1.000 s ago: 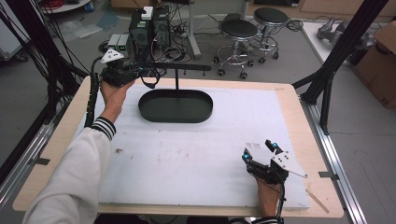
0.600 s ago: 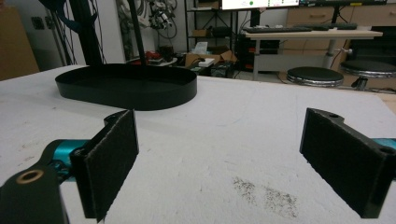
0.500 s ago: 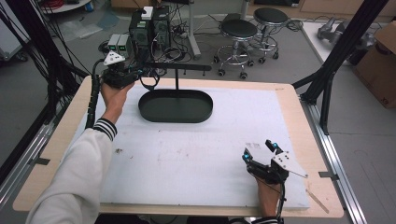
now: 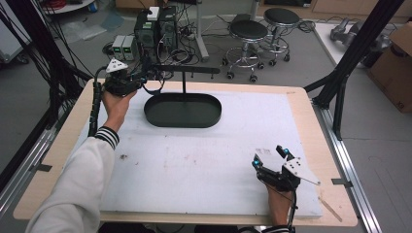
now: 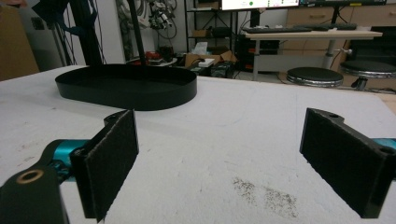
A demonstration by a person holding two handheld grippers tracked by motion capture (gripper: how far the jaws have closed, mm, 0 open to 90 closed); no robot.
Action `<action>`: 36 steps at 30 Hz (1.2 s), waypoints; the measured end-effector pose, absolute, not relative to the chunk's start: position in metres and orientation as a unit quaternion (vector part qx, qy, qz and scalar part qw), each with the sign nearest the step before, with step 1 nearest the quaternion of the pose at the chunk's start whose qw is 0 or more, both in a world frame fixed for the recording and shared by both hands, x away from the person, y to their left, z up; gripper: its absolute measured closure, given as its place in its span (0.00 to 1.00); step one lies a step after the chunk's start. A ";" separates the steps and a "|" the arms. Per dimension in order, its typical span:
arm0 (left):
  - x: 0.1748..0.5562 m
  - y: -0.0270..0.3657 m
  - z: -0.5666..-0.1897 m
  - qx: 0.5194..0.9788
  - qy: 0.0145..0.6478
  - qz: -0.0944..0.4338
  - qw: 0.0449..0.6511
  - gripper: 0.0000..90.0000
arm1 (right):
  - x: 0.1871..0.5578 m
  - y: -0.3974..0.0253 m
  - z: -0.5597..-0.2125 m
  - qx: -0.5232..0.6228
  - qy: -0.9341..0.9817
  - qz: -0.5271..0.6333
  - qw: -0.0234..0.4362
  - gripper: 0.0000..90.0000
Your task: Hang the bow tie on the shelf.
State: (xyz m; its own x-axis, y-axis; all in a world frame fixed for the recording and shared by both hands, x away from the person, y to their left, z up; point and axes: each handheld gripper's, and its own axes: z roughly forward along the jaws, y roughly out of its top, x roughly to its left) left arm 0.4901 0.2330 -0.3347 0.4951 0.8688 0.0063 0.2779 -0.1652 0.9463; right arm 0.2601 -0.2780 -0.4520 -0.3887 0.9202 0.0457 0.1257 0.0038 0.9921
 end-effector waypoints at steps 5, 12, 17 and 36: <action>0.490 0.232 -0.336 0.712 0.407 0.287 0.495 0.83 | 0.260 -0.279 -0.452 0.424 0.614 0.563 0.355 0.12; 0.487 0.232 -0.344 0.714 0.410 0.278 0.496 0.82 | 0.260 -0.278 -0.452 0.426 0.613 0.564 0.353 0.12; 0.485 0.235 -0.346 0.710 0.423 0.263 0.498 0.78 | 0.260 -0.278 -0.452 0.426 0.612 0.565 0.352 0.12; 0.433 0.256 -0.350 0.714 0.384 0.240 0.534 0.13 | 0.259 -0.279 -0.452 0.424 0.611 0.570 0.350 0.12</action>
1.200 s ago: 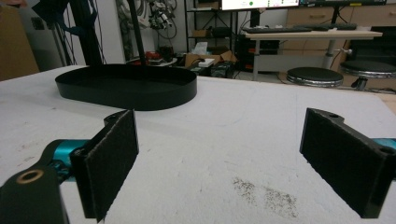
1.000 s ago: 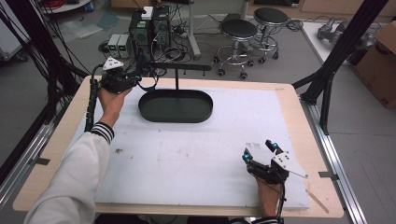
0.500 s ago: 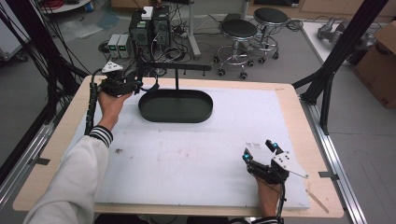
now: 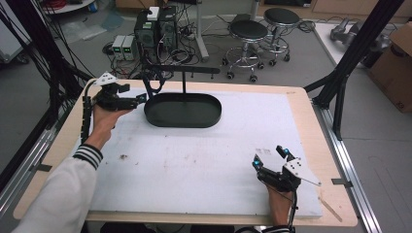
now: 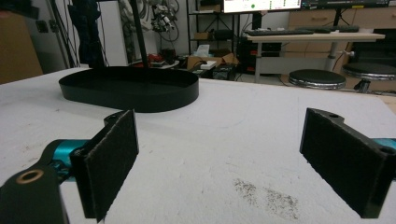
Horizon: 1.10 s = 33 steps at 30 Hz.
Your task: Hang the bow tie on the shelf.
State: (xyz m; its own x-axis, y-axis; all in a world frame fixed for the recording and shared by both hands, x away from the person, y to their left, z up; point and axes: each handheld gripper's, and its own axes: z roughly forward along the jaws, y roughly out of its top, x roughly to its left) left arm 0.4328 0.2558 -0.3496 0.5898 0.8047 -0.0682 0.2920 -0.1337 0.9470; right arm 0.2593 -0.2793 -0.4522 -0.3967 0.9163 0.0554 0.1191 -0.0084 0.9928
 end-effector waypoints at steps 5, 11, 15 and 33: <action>0.395 0.271 -0.356 0.694 0.357 0.248 0.574 0.10 | 0.259 -0.279 -0.452 0.424 0.613 0.569 0.348 0.12; 0.353 0.286 -0.367 0.660 0.335 0.263 0.619 0.07 | 0.259 -0.279 -0.452 0.420 0.612 0.569 0.353 0.12; 0.331 0.291 -0.382 0.657 0.334 0.258 0.624 0.07 | 0.258 -0.279 -0.452 0.421 0.611 0.571 0.351 0.12; 0.275 0.316 -0.435 0.635 0.325 0.287 0.639 0.07 | 0.257 -0.278 -0.453 0.418 0.609 0.572 0.355 0.12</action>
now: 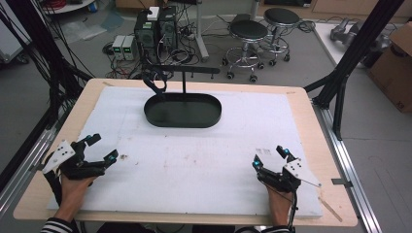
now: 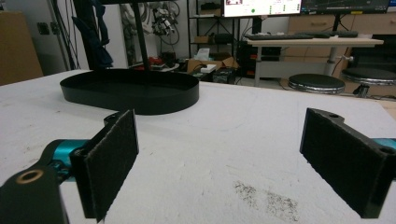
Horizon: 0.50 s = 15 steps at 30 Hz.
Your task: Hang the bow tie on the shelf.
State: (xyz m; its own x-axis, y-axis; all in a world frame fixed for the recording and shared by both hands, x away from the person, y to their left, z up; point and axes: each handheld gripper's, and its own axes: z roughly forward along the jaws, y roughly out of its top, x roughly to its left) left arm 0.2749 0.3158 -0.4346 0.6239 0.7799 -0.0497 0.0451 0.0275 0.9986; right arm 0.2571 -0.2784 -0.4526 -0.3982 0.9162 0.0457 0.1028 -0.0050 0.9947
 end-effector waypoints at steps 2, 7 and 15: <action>0.273 0.317 -0.437 0.632 0.326 0.290 0.640 0.07 | 0.257 -0.278 -0.453 0.418 0.610 0.572 0.356 0.12; 0.270 0.316 -0.445 0.641 0.325 0.292 0.631 0.07 | 0.257 -0.279 -0.453 0.415 0.608 0.573 0.361 0.12; 0.271 0.317 -0.453 0.637 0.332 0.285 0.635 0.07 | 0.257 -0.279 -0.453 0.414 0.607 0.575 0.360 0.12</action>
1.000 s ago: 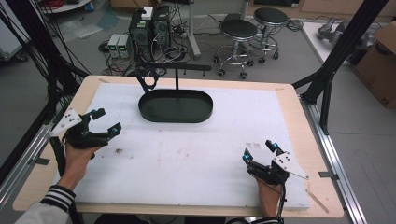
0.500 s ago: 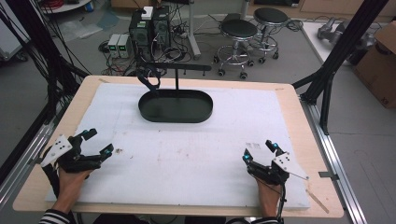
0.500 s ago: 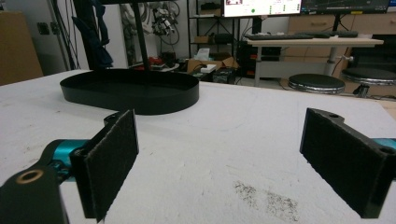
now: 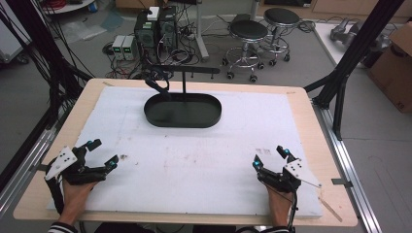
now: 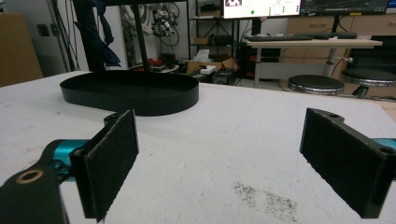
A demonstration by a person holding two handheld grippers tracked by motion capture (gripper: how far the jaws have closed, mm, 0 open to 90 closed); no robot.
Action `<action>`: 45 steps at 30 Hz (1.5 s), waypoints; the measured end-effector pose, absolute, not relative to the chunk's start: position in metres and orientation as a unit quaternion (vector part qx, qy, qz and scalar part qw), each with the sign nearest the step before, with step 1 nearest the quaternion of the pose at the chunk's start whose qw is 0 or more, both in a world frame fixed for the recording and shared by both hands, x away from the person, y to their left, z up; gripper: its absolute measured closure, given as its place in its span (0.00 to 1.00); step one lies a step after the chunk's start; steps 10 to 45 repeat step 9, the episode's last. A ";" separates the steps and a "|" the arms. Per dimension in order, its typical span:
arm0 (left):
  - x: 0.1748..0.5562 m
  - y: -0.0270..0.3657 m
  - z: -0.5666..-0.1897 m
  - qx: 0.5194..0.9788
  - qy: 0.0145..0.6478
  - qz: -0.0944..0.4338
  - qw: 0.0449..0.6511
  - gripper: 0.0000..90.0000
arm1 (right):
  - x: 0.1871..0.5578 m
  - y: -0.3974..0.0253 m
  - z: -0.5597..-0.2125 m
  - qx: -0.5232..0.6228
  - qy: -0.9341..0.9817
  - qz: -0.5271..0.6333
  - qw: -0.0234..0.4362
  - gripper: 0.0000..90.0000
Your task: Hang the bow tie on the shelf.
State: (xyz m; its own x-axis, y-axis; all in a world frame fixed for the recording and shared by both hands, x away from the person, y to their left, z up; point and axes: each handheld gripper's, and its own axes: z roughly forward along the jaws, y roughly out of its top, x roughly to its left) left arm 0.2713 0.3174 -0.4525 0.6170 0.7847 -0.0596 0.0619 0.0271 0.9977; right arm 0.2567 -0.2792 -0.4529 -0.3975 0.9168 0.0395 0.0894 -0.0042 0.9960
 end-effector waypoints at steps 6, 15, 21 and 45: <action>0.272 0.319 -0.453 0.632 0.340 0.281 0.637 0.07 | 0.256 -0.279 -0.453 0.415 0.604 0.577 0.361 0.12; 0.271 0.319 -0.453 0.633 0.335 0.281 0.639 0.07 | 0.256 -0.279 -0.453 0.413 0.605 0.576 0.362 0.12; 0.271 0.319 -0.453 0.633 0.335 0.281 0.639 0.07 | 0.256 -0.279 -0.453 0.413 0.605 0.576 0.362 0.12; 0.271 0.319 -0.453 0.633 0.335 0.281 0.639 0.07 | 0.256 -0.279 -0.453 0.413 0.605 0.576 0.362 0.12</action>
